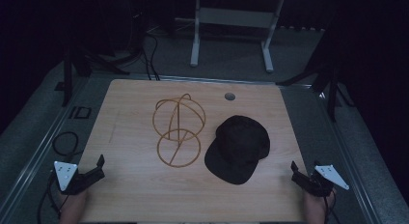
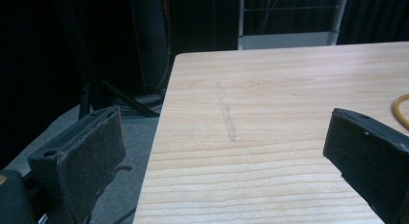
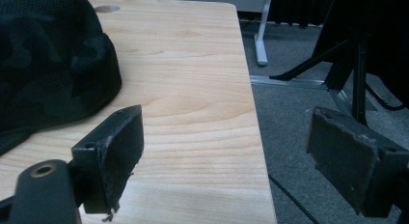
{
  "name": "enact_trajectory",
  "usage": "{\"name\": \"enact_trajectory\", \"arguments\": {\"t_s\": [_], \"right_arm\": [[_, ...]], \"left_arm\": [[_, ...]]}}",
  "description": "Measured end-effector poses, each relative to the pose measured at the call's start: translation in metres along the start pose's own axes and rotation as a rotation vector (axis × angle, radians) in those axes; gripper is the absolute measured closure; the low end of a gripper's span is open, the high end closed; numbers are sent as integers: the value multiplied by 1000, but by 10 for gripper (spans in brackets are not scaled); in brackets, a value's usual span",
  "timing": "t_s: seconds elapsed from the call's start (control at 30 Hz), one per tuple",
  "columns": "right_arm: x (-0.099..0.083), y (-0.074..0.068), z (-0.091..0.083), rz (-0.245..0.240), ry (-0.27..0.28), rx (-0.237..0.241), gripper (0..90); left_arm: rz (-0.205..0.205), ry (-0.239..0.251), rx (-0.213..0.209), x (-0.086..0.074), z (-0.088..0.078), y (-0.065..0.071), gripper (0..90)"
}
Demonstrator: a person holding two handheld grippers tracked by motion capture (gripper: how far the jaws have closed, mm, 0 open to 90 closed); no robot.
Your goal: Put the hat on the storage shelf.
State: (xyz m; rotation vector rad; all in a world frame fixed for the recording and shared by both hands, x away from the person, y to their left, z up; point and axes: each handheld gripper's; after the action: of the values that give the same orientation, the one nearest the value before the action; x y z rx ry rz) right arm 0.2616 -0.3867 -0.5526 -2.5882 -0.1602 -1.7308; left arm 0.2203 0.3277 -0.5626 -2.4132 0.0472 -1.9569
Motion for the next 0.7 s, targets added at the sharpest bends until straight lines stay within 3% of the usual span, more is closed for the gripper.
{"name": "enact_trajectory", "arguments": {"t_s": [0.13,0.27,0.4,0.5,0.57,0.7], "right_arm": [[1,2,2,17,-39,23,132],[1,5,2,2,-49,17,132],[1,10,4,24,-58,51,133],[2,9,5,7,-70,88,133],[5,6,4,11,-76,140,133],[15,-3,-1,-33,-81,199,137]], "left_arm": [[-27,5,-1,0,0,-3,15],[-22,5,1,0,0,-2,15],[-22,2,15,0,1,0,15],[-32,14,10,0,1,-1,15],[-45,19,8,0,-1,-3,15],[-57,19,-2,0,-1,-4,15]]}}
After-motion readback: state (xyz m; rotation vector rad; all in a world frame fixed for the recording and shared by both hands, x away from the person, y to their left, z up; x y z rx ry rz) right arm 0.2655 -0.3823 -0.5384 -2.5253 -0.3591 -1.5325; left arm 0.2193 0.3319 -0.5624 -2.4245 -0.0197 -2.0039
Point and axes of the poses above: each handheld gripper's, and its own axes: z roughly forward along the jaws, x roughly out of its top, y roughly to its right
